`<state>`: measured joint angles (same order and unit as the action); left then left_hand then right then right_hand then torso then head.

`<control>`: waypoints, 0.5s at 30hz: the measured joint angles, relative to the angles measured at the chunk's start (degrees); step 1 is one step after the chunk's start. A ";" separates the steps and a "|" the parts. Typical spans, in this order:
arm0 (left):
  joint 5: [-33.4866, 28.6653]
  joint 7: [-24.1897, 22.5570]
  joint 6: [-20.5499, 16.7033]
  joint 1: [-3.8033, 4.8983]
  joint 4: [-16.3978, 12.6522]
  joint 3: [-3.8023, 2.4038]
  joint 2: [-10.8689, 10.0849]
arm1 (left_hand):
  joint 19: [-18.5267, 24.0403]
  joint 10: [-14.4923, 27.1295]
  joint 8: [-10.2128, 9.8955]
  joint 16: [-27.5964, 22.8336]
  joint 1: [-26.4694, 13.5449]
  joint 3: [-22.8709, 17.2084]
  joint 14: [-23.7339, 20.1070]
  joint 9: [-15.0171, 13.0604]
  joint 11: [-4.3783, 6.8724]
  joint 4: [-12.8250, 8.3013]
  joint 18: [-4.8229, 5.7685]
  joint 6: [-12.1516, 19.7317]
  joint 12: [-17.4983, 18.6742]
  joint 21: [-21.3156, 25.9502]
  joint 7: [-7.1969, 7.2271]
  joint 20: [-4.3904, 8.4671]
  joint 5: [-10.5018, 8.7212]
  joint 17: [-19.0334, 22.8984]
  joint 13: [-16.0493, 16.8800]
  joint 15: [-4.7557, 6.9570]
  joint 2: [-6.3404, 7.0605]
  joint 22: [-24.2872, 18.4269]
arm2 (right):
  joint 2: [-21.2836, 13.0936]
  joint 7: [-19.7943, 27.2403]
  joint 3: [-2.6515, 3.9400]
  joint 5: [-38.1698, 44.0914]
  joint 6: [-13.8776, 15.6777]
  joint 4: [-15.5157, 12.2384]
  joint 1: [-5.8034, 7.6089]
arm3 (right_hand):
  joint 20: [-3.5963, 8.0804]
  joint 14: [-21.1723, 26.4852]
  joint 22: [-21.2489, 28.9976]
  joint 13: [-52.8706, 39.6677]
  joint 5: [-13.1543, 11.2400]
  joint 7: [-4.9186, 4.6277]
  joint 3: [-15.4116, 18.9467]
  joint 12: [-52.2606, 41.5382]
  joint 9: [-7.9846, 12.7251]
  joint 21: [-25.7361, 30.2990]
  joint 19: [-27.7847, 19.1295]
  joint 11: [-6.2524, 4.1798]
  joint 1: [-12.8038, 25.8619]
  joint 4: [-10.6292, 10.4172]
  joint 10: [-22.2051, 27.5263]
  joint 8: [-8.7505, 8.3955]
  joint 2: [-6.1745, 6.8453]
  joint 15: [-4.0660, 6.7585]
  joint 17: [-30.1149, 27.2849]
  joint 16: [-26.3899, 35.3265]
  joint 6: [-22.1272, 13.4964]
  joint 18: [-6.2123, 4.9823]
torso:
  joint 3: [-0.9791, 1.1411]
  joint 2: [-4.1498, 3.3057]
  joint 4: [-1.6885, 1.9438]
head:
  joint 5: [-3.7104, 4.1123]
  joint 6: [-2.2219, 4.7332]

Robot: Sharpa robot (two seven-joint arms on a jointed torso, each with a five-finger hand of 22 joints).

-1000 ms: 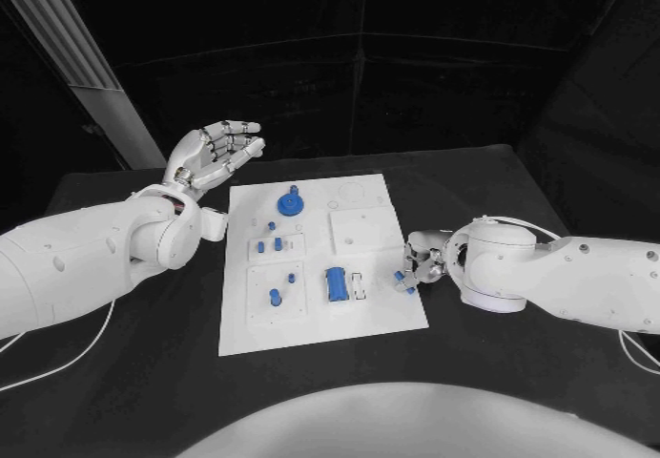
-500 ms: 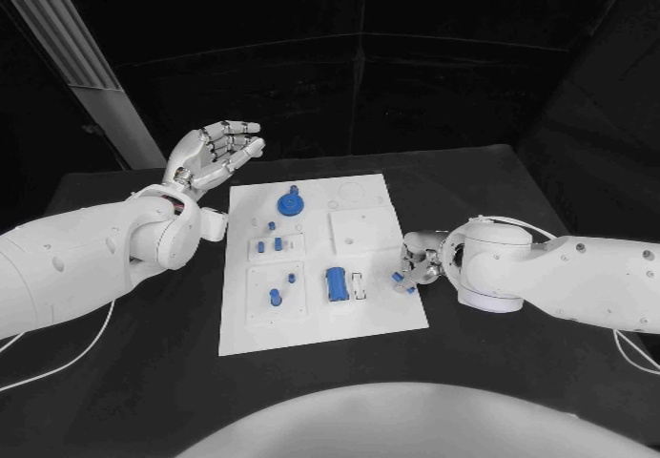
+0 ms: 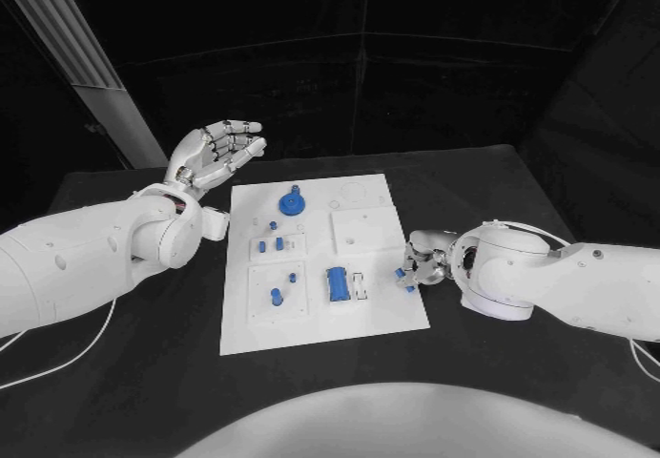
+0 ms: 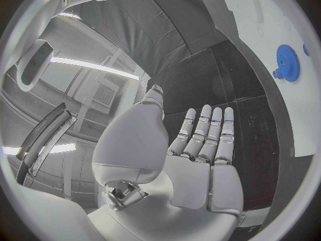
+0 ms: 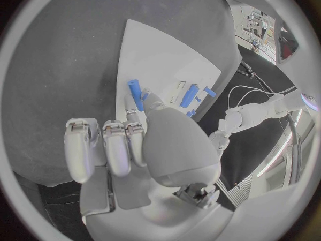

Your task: Assemble the parts on the task board

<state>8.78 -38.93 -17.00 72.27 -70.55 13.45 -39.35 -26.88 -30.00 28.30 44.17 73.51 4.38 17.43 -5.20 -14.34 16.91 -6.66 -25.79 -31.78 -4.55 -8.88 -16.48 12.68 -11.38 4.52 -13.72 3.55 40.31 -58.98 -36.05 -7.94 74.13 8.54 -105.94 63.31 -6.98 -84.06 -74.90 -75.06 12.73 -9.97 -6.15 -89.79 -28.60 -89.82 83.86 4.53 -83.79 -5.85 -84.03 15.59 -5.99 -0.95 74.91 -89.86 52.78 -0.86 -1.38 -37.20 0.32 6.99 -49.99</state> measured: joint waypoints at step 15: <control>0.00 0.00 0.04 -0.03 0.21 0.00 0.22 | 0.00 0.00 -0.01 0.00 0.00 0.00 0.00 -0.01 0.00 0.00 0.00 0.00 0.00 0.00 0.00 0.00 0.00 0.00 0.01 0.00 0.00 0.01 | -2.63 5.45 -0.26 -9.77 5.61 -2.96 -0.26 | 0.00 0.01 0.00 0.11 1.46 -0.36 -6.09 0.00 19.57 0.00 0.00 -0.02 1.48 4.97 -0.01 -1.83 1.48 0.03 0.00 0.00 1.14 0.00 | -0.04 0.04 0.12 | -0.02 0.00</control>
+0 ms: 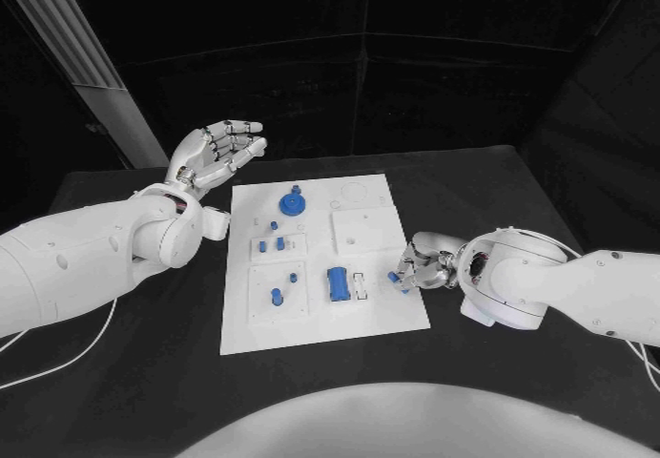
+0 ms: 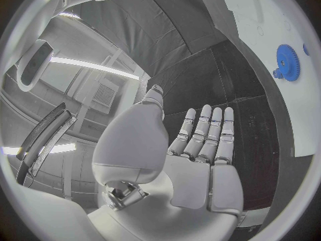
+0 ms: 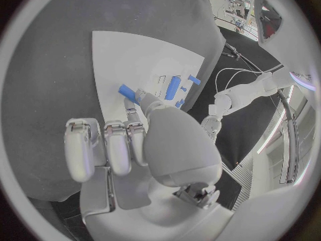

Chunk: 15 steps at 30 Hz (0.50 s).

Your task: Assemble the parts on the task board

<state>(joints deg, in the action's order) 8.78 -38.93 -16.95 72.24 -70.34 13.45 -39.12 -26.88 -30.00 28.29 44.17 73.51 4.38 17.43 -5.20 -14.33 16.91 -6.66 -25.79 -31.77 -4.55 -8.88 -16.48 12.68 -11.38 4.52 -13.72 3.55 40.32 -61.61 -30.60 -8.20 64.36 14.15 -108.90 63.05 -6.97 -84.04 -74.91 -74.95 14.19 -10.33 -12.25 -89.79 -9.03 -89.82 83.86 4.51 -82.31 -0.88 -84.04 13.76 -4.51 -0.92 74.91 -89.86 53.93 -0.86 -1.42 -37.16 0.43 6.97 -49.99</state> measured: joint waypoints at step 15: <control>0.00 0.00 0.02 0.00 0.10 0.00 0.26 | 0.00 0.00 -0.03 0.00 0.00 0.00 0.00 -0.01 0.00 0.00 0.00 0.00 0.00 0.00 0.00 0.00 0.00 -0.01 0.01 0.00 0.00 0.01 | 1.52 6.54 0.00 -17.87 1.20 0.68 0.02 | 0.00 0.00 0.00 0.00 1.94 0.48 -0.38 0.00 0.66 0.00 0.00 0.00 2.52 -0.86 0.00 -1.21 0.66 0.00 0.00 0.00 1.32 0.00 | -0.03 -0.04 0.02 | -0.08 0.00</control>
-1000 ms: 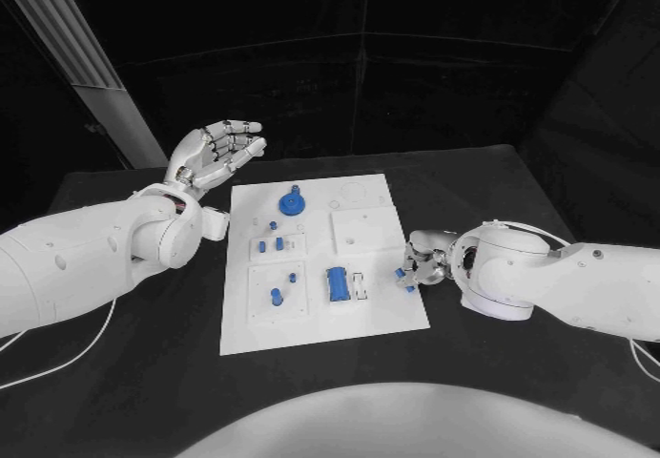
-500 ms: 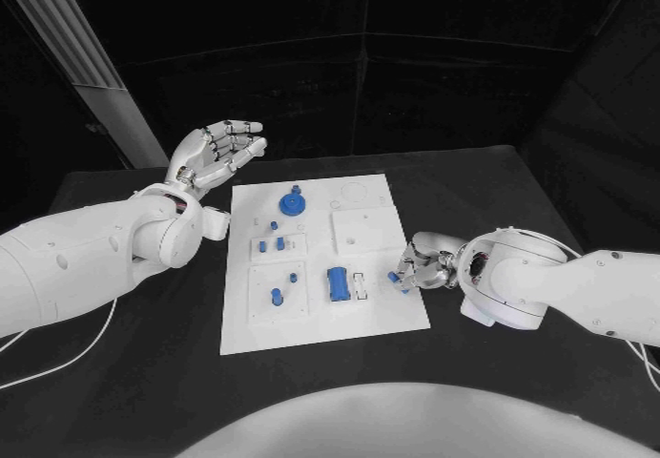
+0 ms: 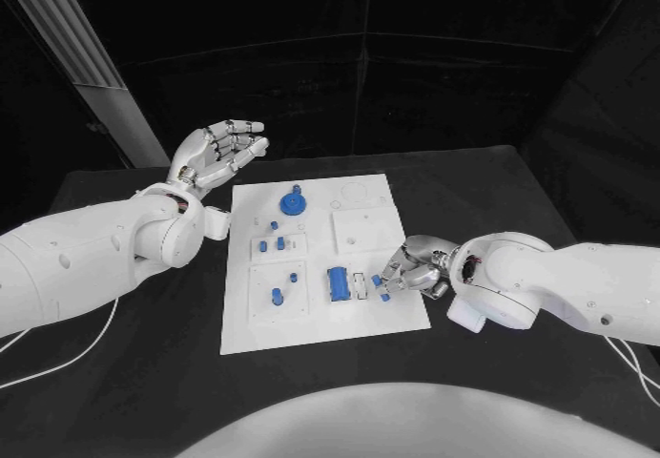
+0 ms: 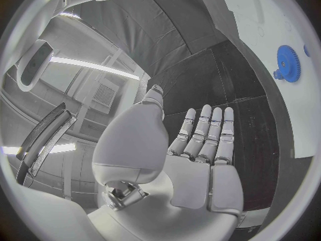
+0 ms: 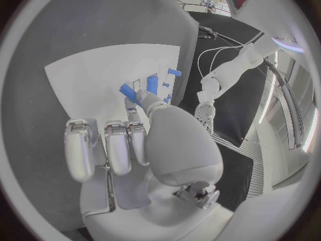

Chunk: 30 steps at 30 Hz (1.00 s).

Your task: Assemble the parts on the task board

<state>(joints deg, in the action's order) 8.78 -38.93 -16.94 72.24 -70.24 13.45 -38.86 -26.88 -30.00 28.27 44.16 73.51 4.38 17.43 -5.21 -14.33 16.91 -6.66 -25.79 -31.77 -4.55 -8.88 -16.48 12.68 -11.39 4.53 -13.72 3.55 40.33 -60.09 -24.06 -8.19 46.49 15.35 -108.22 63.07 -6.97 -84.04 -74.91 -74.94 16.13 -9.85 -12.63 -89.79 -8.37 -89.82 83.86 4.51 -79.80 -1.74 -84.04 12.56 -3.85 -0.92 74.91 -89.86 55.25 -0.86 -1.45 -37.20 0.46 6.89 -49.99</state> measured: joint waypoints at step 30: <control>0.00 0.00 0.10 0.00 -0.07 0.00 0.01 | 0.00 0.00 0.21 0.22 -0.20 0.00 0.00 0.05 0.00 0.00 0.00 0.00 -0.22 0.00 0.00 0.00 0.00 0.24 -0.07 0.00 -0.20 -0.04 | 3.94 -1.70 -0.01 -9.02 -0.47 4.61 0.00 | 0.00 0.00 0.00 0.00 -3.13 1.76 2.22 0.00 0.57 0.00 0.00 0.00 2.92 -2.70 0.00 -1.46 0.36 0.00 0.00 0.00 2.16 0.00 | 0.05 -0.01 -0.07 | -0.09 0.00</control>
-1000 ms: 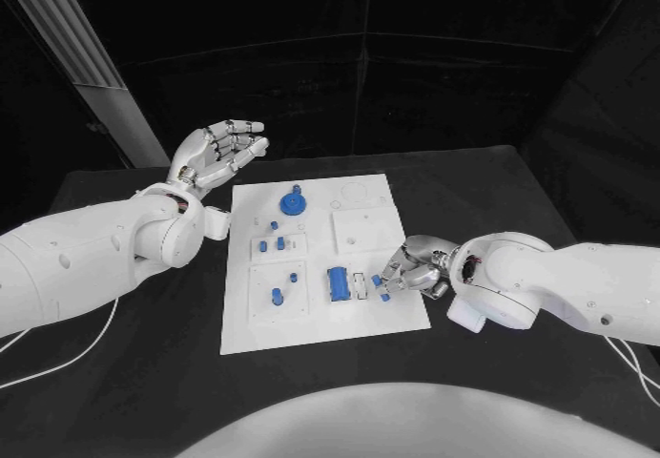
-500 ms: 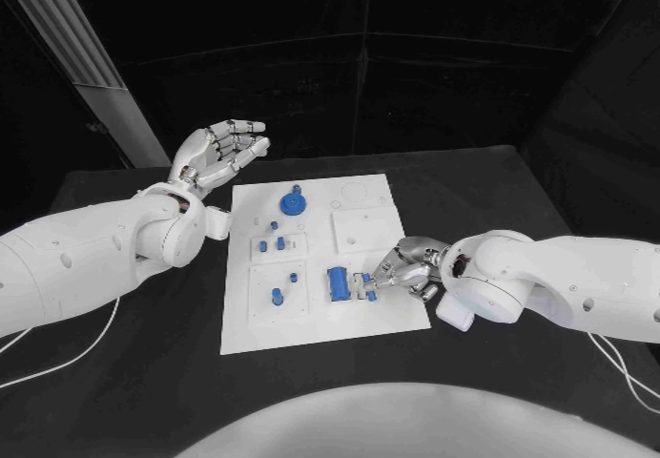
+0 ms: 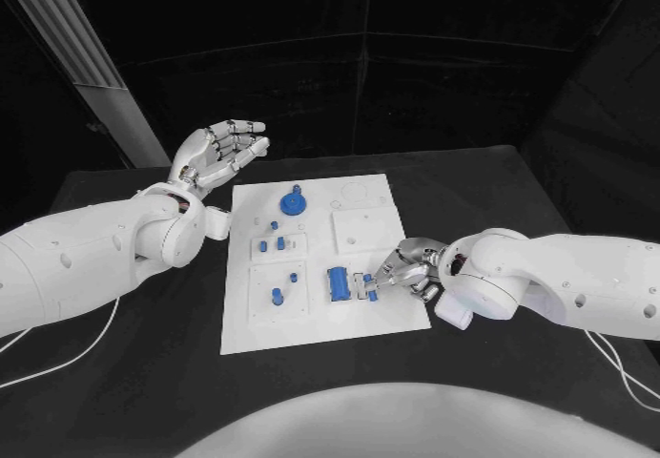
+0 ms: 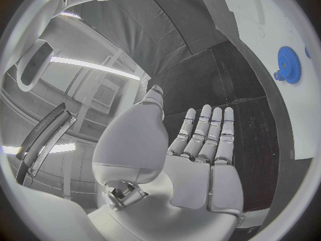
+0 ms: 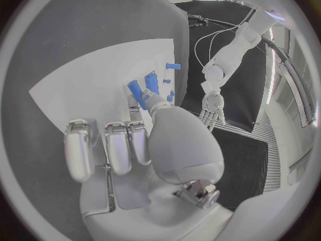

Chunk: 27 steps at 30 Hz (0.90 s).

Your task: Assemble the parts on the task board

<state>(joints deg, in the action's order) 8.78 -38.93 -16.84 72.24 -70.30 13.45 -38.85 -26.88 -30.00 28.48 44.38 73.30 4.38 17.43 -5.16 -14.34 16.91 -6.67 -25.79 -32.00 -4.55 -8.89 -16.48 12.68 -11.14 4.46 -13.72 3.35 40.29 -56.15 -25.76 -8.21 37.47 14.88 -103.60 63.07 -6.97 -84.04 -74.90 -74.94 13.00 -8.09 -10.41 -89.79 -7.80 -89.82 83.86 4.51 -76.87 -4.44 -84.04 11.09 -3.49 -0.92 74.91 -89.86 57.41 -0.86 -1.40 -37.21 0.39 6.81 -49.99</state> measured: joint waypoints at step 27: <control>0.00 0.00 0.05 0.00 0.01 0.00 -0.03 | 0.00 0.00 -0.01 0.00 0.01 0.00 0.00 -0.01 0.00 0.00 0.00 0.00 0.00 0.00 0.00 0.00 0.00 -0.01 0.01 0.00 0.01 0.01 | 2.52 -3.12 0.02 2.23 -0.46 1.69 0.00 | 0.00 0.00 0.00 0.00 -5.13 -0.06 1.79 0.00 0.35 0.00 0.00 0.00 0.43 -2.08 0.00 -1.33 0.00 0.00 0.00 0.00 0.68 0.00 | 0.01 0.03 0.00 | -0.02 0.00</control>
<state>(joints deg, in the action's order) 8.78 -38.93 -16.79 72.24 -70.29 13.45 -38.88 -26.88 -30.00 28.47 44.38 73.31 4.38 17.43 -5.17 -14.33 16.91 -6.66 -25.79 -32.00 -4.55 -8.89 -16.48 12.68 -11.16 4.47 -13.72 3.36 40.29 -53.63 -28.88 -8.19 39.70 14.42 -101.91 63.07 -6.97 -84.04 -74.90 -74.94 7.87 -8.15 -8.61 -89.79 -7.45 -89.82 83.86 4.50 -76.44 -6.53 -84.04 9.76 -3.49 -0.92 74.90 -89.86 58.08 -0.86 -1.40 -37.18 0.39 6.79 -49.99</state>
